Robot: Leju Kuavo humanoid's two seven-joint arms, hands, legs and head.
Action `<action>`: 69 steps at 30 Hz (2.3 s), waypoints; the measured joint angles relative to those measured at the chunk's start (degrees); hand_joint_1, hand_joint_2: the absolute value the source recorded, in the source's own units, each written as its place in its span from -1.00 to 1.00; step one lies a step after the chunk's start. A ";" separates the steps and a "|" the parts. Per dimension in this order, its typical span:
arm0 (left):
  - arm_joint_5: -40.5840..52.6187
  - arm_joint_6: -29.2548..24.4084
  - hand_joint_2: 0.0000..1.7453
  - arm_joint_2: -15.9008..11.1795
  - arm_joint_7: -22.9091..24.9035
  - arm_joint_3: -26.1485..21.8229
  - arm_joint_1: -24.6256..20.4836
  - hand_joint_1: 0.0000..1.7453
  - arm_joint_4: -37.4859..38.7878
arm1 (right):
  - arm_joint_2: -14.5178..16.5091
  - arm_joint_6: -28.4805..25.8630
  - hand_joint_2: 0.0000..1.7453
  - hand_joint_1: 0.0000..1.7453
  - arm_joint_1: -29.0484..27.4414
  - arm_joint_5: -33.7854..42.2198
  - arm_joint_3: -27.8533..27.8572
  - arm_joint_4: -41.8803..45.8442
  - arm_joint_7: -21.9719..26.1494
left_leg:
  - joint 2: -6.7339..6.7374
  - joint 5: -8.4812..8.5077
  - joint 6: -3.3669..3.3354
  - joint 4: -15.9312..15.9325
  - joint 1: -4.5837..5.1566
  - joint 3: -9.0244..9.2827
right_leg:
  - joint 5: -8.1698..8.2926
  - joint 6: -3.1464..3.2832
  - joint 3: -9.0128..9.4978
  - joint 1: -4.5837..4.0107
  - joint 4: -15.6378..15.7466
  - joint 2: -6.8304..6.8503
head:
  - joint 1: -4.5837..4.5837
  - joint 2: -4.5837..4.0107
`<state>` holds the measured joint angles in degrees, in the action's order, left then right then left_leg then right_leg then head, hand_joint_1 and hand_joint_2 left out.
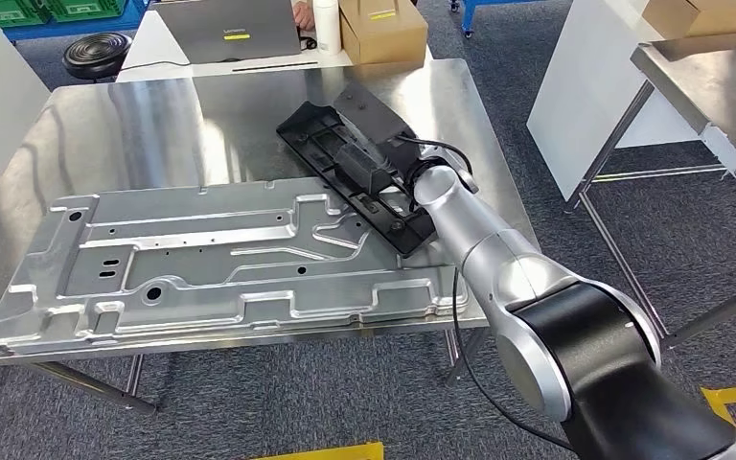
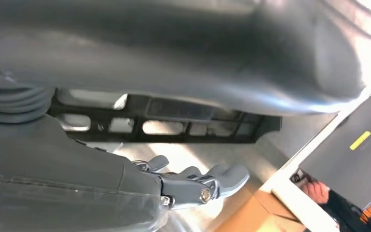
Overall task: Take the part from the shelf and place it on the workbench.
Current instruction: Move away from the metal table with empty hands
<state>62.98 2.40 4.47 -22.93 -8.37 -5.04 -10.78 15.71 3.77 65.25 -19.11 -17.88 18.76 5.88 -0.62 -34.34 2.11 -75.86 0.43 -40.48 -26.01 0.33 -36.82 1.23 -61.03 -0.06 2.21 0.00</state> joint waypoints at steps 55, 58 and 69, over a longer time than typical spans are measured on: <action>-2.91 -3.59 -1.00 -0.28 1.11 -3.34 3.16 -1.00 0.63 | 3.84 9.17 -1.00 -1.00 -26.81 33.17 -43.95 57.63 7.85 | -0.73 8.31 -1.43 14.39 0.36 3.59 | -3.15 1.91 5.05 -2.61 1.90 -0.40 | -3.04 0.00; -2.46 -4.31 -1.00 -0.38 1.05 -3.33 3.19 -1.00 0.63 | 3.65 9.21 -1.00 -1.00 -27.77 33.75 -43.70 57.32 8.49 | -0.72 3.07 -0.81 7.76 0.47 1.41 | -1.76 2.10 4.49 -1.89 2.69 -0.10 | -1.97 0.00; 2.99 -9.01 -1.00 0.28 4.15 -1.62 2.95 -1.00 0.72 | 2.48 8.27 -1.00 -1.00 -31.63 32.33 -41.30 51.87 12.78 | -1.66 4.65 -0.68 13.68 -0.43 7.34 | -0.11 -0.22 -0.08 -1.29 -0.60 -0.31 | -0.79 0.00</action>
<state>65.97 -6.61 4.75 -18.79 -9.99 -2.09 -10.05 18.19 12.04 33.63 13.21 -59.18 70.63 18.66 -2.28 -29.69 1.43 -62.18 -0.01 -33.15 -26.12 0.12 -36.90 -0.06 -61.63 -0.37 1.41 0.00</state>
